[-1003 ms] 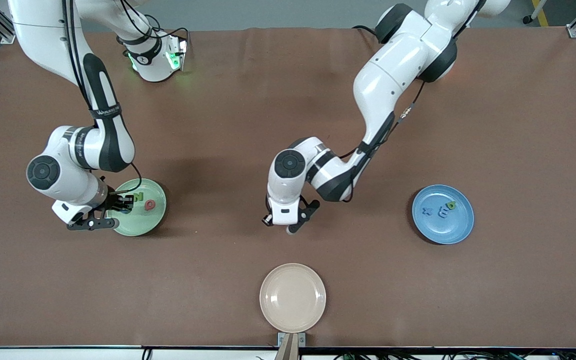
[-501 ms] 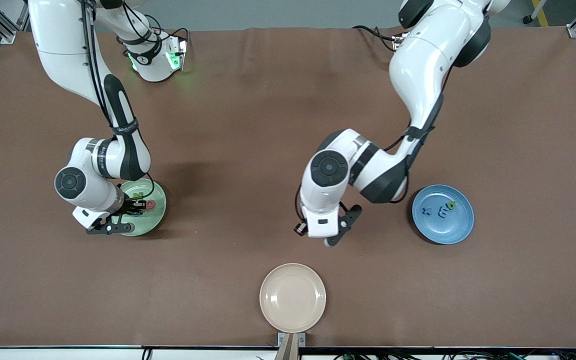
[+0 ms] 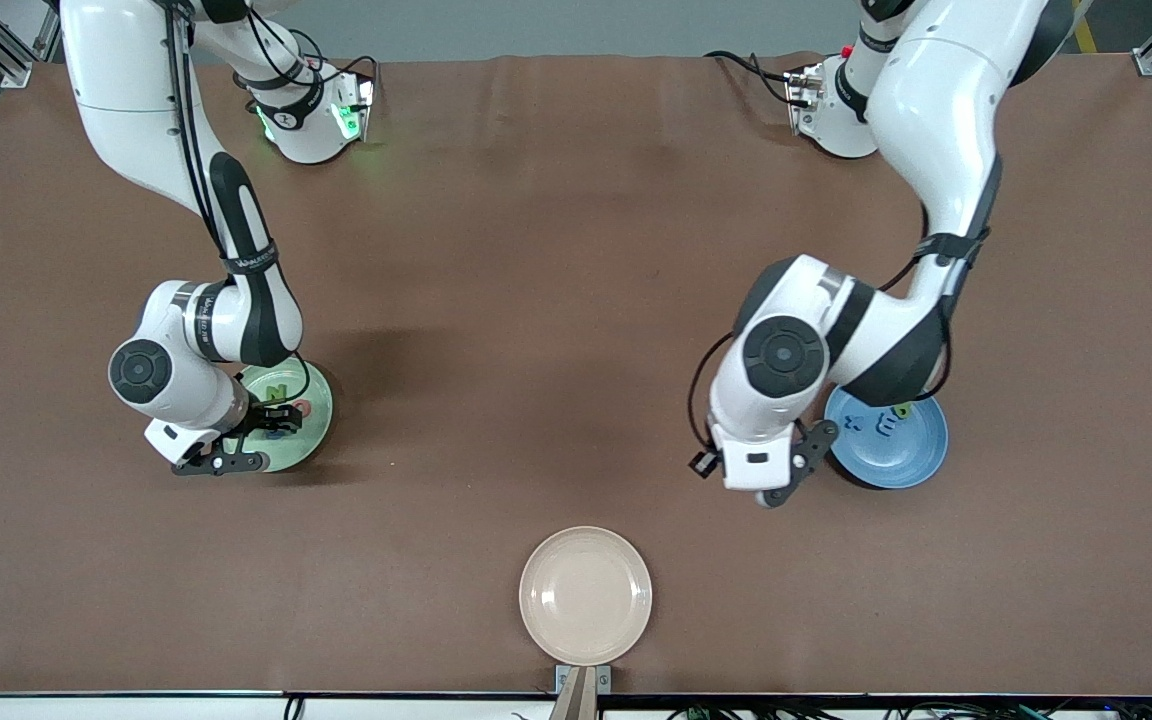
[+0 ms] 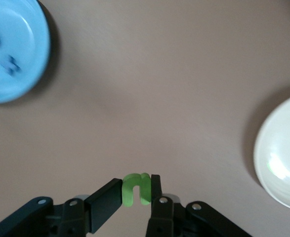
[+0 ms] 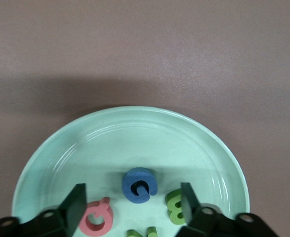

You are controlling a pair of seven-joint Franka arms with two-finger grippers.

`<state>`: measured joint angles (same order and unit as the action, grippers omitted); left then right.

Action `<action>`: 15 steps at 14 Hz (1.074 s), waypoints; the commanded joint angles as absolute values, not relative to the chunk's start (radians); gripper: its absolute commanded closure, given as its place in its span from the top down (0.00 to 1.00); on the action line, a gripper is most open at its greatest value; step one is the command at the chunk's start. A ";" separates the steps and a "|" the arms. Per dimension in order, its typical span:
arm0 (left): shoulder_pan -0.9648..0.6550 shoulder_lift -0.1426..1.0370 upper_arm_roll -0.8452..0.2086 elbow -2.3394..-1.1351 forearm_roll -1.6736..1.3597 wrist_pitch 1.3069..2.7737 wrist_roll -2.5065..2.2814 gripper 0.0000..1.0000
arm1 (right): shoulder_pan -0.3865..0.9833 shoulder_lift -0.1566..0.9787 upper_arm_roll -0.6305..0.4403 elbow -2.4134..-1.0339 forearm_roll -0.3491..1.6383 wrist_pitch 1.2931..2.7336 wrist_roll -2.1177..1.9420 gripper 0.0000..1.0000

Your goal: Sort upper and lower case letters into plates

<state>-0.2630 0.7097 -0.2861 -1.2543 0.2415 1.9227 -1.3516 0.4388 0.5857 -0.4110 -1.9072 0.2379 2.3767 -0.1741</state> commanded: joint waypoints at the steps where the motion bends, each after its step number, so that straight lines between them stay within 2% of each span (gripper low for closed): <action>1: -0.178 0.540 -0.291 -1.536 0.238 2.021 -1.238 0.09 | 0.436 0.531 -0.417 -1.869 0.258 2.259 -0.172 1.00; 3: -0.123 0.483 -0.291 -1.638 0.238 2.072 -1.168 0.09 | 0.427 0.488 -0.428 -1.830 0.256 2.150 -0.170 1.00; 7: -0.002 0.445 -0.291 -1.748 0.239 2.101 -1.010 0.08 | 0.429 0.376 -0.509 -1.755 0.229 1.912 -0.175 1.00; 9: 0.073 0.431 -0.291 -1.839 0.280 2.190 -0.951 0.09 | 0.426 0.295 -0.522 -1.721 0.126 1.818 -0.173 1.00; 11: 0.118 0.439 -0.291 -1.893 0.290 2.265 -0.920 0.09 | 0.426 0.267 -0.541 -1.648 0.100 1.702 -0.172 1.00; 13: 0.150 0.448 -0.291 -1.928 0.291 2.301 -0.911 0.20 | 0.426 0.270 -0.560 -1.528 0.100 1.580 -0.126 1.00; 14: 0.167 0.456 -0.290 -1.933 0.290 2.302 -0.890 0.31 | 0.428 0.276 -0.560 -1.469 0.098 1.554 -0.094 1.00; 15: 0.192 0.460 -0.291 -1.933 0.291 2.303 -0.875 0.51 | 0.419 0.282 -0.561 -1.407 0.101 1.519 -0.092 1.00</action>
<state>0.1585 0.4743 -0.2832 -1.9062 0.2744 2.2842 -0.8994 0.4292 0.2570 -0.5637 -1.5240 0.1112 1.5854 -0.1315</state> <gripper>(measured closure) 0.687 0.000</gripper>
